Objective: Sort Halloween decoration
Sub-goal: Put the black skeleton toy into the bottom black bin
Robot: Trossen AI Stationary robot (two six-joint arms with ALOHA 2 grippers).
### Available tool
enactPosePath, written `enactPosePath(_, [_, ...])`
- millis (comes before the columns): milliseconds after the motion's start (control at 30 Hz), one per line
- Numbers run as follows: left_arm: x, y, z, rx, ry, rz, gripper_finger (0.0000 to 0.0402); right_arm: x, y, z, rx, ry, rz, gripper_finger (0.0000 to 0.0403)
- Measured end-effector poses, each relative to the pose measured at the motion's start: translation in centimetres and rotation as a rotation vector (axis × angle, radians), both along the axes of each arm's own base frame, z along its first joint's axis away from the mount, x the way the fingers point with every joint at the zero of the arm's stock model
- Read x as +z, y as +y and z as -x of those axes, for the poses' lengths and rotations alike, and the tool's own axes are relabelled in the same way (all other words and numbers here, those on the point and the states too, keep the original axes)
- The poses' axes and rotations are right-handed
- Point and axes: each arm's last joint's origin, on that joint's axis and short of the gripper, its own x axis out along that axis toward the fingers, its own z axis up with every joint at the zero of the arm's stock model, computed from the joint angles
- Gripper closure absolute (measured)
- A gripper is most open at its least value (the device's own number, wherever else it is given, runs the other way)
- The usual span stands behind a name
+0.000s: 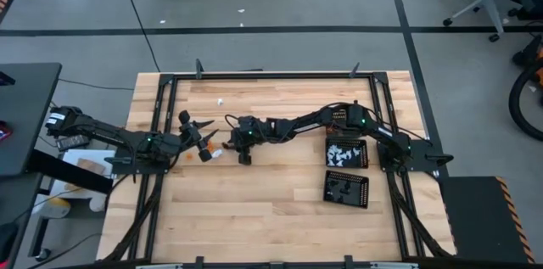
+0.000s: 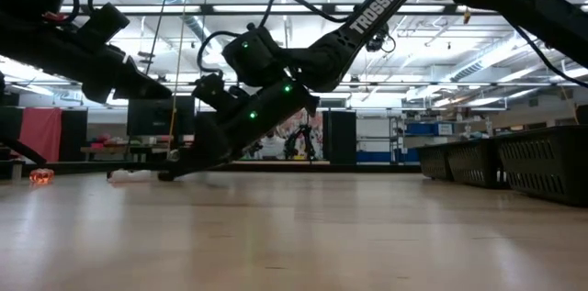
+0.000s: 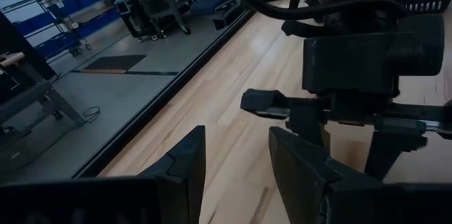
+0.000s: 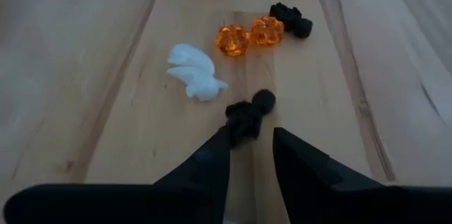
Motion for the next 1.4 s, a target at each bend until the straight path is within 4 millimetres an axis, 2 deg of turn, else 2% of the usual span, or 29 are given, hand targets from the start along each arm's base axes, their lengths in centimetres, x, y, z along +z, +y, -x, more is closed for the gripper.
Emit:
enactPosePath(500, [-0.2,0.0,0.1,0.006,0.011,0.015,0.026,3.3,0.1,0.7,0.013,0.035,0.016,0.0288])
enactPosePath(633, [-0.2,0.0,0.1,0.007,0.004,0.02,0.026,2.8,0.1,0.3,0.013,-0.008,0.017,0.0273])
enactPosePath(767, [-0.2,0.0,0.1,0.007,0.0,0.022,0.026,1.3,0.4,-0.3,-0.007,-0.064,0.008,0.024])
enactPosePath(967, [-0.1,0.0,0.0,0.009,-0.009,0.032,0.026,0.7,0.3,-0.5,-0.03,-0.09,0.019,0.0201])
enactPosePath(1167, [0.1,0.0,0.0,0.009,-0.032,0.034,0.026,0.9,0.1,-0.7,-0.054,-0.056,-0.075,0.0202])
enactPosePath(1400, [0.1,0.0,0.0,0.008,-0.035,0.034,0.026,1.7,0.0,-1.1,-0.064,-0.045,-0.038,0.021])
